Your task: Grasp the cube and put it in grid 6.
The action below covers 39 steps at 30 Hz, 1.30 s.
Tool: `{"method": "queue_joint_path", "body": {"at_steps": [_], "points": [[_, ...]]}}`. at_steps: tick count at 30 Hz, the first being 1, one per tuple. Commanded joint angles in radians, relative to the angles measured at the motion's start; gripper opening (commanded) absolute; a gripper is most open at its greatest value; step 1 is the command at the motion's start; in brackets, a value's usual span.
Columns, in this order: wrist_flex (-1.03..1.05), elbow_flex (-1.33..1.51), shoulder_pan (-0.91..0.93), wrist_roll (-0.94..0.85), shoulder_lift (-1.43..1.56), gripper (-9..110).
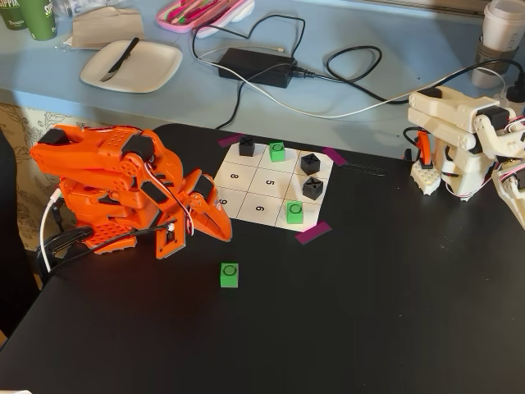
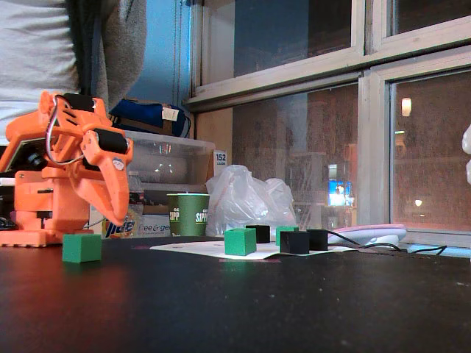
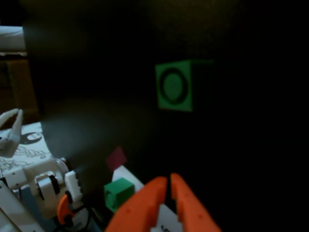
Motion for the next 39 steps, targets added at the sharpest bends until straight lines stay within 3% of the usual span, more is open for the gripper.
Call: {"method": "queue_joint_path", "body": {"at_steps": [1,33,39], "points": [[0.008,0.074,0.003,0.0,0.005,0],[0.008,0.074,-0.025,-0.014,0.005,0],[0.018,0.072,-0.077,-0.164,0.005,0]]}}
